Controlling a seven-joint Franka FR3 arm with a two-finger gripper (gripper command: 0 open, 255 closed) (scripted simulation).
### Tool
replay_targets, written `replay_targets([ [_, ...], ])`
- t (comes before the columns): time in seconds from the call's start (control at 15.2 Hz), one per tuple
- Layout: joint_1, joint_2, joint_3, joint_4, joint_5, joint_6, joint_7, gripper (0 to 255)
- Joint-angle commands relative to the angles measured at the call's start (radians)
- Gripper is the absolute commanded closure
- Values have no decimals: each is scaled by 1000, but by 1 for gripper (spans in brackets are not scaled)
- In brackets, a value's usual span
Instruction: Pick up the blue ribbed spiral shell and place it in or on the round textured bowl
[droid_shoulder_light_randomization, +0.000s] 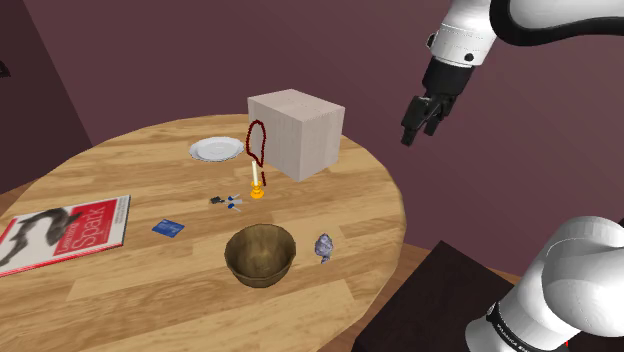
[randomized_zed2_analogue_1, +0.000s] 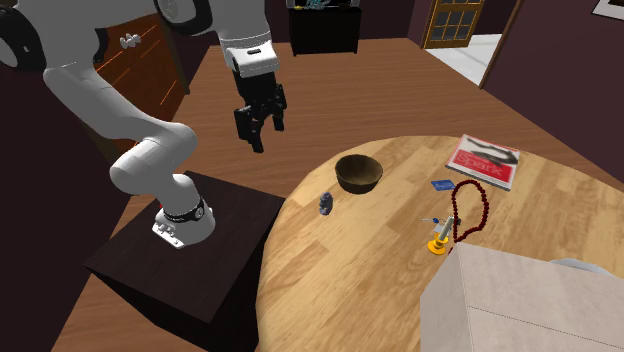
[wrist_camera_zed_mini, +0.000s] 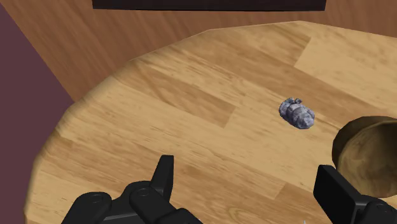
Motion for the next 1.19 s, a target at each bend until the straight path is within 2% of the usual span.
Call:
replay_targets([
  [0.0, 0, 0, 0, 0, 0, 0, 0, 0],
  [0.33, 18, 10, 117, -126, -8, 171, 99, 0],
  [0.66, 22, 72, 245, -214, -34, 346, 215, 0],
  [0.92, 3, 161, 359, -254, -82, 485, 329, 0],
  [1.12, -36, 250, 457, -265, -148, 583, 435, 0],
])
